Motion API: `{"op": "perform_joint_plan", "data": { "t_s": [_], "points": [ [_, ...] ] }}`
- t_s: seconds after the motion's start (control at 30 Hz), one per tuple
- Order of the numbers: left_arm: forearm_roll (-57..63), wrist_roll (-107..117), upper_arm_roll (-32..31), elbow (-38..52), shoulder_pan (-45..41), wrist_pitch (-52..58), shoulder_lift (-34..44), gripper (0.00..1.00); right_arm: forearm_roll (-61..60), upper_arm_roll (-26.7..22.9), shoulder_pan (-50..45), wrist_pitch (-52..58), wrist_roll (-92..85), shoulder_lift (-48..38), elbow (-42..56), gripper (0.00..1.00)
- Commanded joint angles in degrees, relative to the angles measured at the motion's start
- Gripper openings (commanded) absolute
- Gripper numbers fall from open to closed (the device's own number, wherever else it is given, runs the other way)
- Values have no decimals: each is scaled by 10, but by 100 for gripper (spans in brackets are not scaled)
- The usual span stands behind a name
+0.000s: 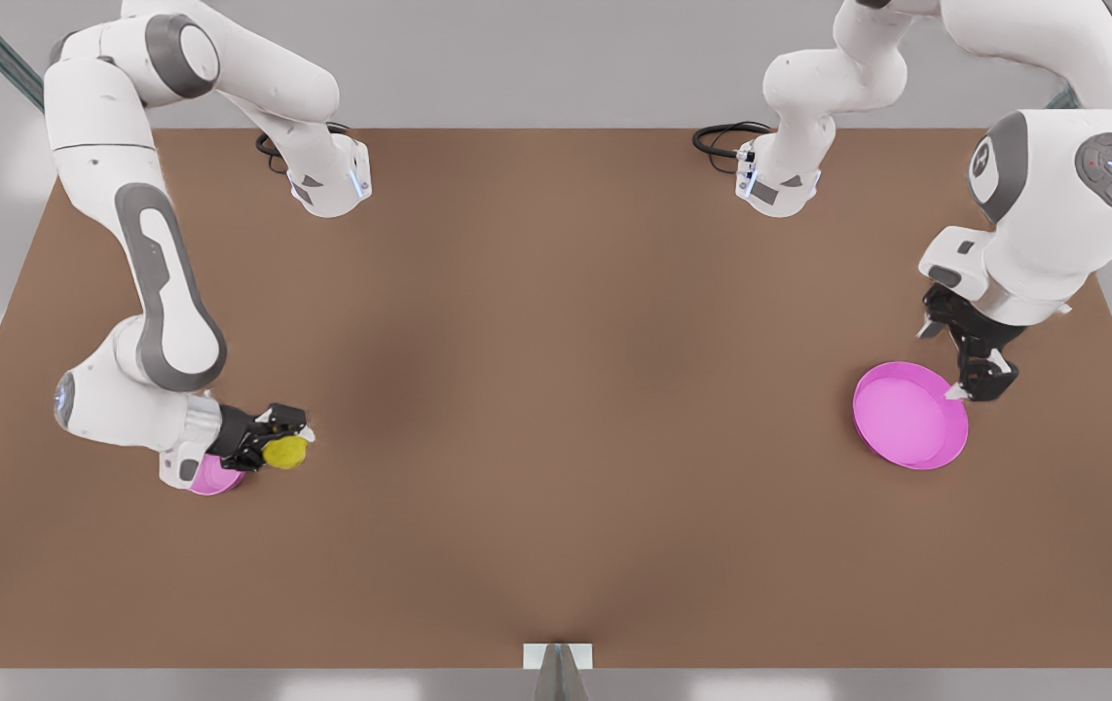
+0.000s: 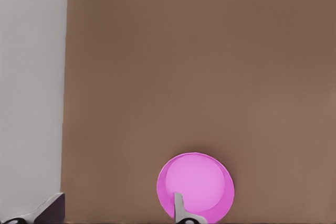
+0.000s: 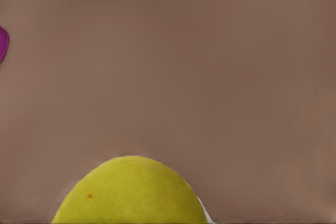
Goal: Use the left arm to pick up the apple from the plate, transfer it to the gripper of the right arm, and then use the right arm to place it into the bowl
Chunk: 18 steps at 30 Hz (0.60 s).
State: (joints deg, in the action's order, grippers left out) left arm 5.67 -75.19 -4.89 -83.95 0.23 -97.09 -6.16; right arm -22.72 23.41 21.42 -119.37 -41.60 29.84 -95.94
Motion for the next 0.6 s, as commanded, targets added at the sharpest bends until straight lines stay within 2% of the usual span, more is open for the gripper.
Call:
{"op": "perform_joint_plan", "data": {
  "t_s": [0.0, 0.07, 0.27, 0.4, 0.57],
  "points": [
    [-20, 698, 24, 15, -20, 62, -8, 100, 143, -8, 1, 3, 6, 5, 8, 51],
    [-18, 753, 23, 34, -24, 60, -35, 100, 184, -25, 2, 2, -1, 13, 15, 52],
    [-13, 784, 21, 33, -52, 60, -36, 100, 284, -50, 1, 2, 3, 26, 15, 52],
    [-14, 784, 21, 33, -52, 62, -36, 100, 355, -54, 1, 2, 2, 72, 64, 52],
    [-14, 784, 21, 33, -52, 62, -36, 100, 380, -60, 2, 3, -1, 79, 62, 52]
  ]
}}
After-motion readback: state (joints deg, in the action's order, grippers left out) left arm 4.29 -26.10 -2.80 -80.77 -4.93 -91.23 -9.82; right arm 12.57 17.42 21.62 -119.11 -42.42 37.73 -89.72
